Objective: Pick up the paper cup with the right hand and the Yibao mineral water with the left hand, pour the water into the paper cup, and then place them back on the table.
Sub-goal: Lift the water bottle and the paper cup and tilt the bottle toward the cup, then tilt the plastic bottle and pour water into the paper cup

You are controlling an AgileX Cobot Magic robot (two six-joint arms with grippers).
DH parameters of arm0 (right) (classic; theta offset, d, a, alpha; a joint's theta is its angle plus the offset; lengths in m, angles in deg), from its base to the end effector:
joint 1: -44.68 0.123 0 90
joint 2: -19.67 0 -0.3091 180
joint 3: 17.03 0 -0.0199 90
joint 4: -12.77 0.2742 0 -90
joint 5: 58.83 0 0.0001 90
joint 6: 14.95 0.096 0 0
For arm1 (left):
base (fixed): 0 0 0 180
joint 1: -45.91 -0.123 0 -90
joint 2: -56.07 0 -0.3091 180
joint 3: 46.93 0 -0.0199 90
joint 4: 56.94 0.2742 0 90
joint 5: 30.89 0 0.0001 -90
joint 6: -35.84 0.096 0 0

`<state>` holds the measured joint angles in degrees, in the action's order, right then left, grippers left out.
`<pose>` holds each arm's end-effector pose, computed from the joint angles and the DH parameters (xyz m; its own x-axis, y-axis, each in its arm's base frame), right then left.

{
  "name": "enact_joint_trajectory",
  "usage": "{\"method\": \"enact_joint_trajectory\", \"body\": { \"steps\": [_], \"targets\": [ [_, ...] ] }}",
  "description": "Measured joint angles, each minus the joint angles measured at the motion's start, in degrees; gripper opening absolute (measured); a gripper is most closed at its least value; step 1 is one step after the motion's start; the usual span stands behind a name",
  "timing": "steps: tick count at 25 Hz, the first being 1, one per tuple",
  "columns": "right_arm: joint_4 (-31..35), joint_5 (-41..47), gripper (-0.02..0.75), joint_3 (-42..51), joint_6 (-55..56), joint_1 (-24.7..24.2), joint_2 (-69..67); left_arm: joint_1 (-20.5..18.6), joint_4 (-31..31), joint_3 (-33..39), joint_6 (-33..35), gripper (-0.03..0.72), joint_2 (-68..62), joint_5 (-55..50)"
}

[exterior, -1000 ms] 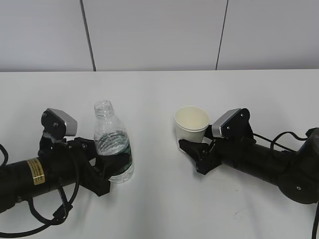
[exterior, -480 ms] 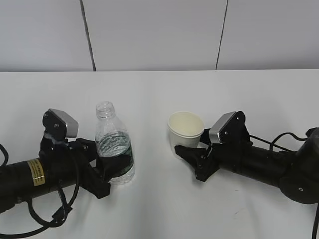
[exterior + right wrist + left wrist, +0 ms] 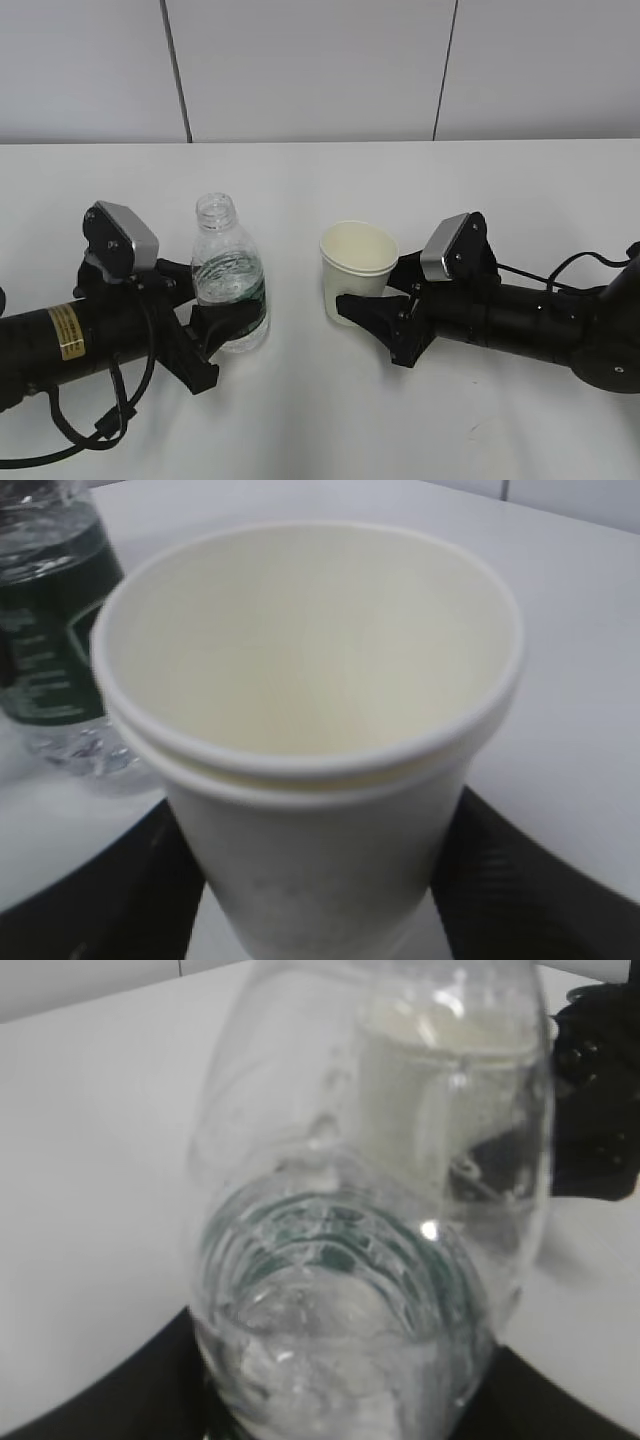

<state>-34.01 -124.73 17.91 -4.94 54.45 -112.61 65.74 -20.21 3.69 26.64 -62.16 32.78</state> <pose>0.3392 0.1232 0.0636 -0.1609 -0.2043 -0.9656 -0.8008 0.5989 0.0067 0.2597 -0.1483 0.1016 -0.2058 0.2164 -0.9544 0.8012 0.5972 -0.0374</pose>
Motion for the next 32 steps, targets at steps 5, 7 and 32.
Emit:
{"method": "enact_joint_trajectory", "body": {
  "steps": [5, 7, 32],
  "targets": [
    [-5.6, 0.2, 0.512, 0.0, 3.1, 0.0, 1.7, 0.0, -0.9, -2.3, 2.8, 0.38, 3.1, -3.6],
    [-7.1, 0.2, 0.512, 0.0, 3.9, 0.0, 2.1, 0.0, -0.9, -3.9, 4.1, 0.377, 4.2, -6.5],
    [-21.6, 1.8, 0.512, -3.9, 13.6, 0.2, 2.4, 0.0, 3.5, -16.5, 24.5, 0.375, 8.5, -23.4]
  ]
}}
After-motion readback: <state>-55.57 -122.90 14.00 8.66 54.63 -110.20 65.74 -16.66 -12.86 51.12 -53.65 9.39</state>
